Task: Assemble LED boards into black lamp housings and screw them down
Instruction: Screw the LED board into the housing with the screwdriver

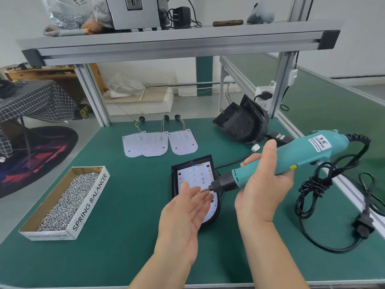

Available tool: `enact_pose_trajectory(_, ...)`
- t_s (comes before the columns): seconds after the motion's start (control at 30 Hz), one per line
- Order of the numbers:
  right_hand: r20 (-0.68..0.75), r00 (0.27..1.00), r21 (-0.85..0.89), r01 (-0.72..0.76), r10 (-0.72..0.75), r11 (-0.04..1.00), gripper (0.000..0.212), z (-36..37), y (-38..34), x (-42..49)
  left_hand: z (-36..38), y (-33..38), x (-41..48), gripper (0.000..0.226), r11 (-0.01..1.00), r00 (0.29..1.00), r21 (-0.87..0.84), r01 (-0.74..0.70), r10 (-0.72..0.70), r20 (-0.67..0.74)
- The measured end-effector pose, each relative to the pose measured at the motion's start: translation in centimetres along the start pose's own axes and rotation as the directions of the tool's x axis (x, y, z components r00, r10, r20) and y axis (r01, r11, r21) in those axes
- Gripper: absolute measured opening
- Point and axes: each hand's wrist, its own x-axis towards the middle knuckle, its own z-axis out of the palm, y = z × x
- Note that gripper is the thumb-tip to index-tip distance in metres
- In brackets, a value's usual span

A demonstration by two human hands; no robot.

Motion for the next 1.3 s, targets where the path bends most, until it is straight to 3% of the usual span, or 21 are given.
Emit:
enact_pose_trajectory(0.1,-0.004,1.0,0.003,0.01,-0.01,1.0,0.028,0.1,0.1,0.8,-1.5,0.7,2.0,0.029,0.926,0.962,0.31,-0.216,0.255,-0.094)
enact_pose_trajectory(0.17,-0.007,1.0,-0.012,0.021,-0.021,1.0,0.021,0.2,0.1,1.2,-2.4,1.9,4.2,0.017,0.704,0.883,0.645,-0.298,0.46,-0.095)
enact_pose_trajectory(0.23,-0.004,1.0,-0.021,0.024,-0.024,0.999,0.021,0.3,0.3,1.5,-3.2,2.9,6.4,0.042,0.522,0.911,0.831,-0.192,0.41,-0.048)
enact_pose_trajectory(0.3,0.015,0.999,-0.022,0.03,-0.03,0.999,0.023,0.7,0.5,1.8,-3.2,3.3,8.0,0.071,0.461,0.973,0.886,-0.054,0.222,-0.056)
enact_pose_trajectory(0.37,0.042,0.998,-0.039,0.055,-0.054,0.998,0.025,1.4,0.8,2.1,-2.4,3.5,8.8,0.075,0.431,0.992,0.903,0.008,0.113,-0.062)
enact_pose_trajectory(0.6,0.168,0.969,-0.147,0.204,-0.179,0.968,0.015,4.7,2.5,3.4,0.3,2.5,9.5,0.029,0.512,0.998,0.859,-0.018,-0.042,0.046)
enact_pose_trajectory(0.93,0.378,0.898,-0.274,0.34,-0.225,0.9,0.029,7.2,7.7,3.5,0.3,2.2,10.1,0.052,0.56,0.997,0.828,-0.037,-0.035,0.068)
enact_pose_trajectory(1.3,0.415,0.879,-0.281,0.37,-0.235,0.886,0.027,7.5,8.7,3.5,0.0,1.9,10.5,0.044,0.563,0.997,0.826,-0.042,-0.029,0.071)
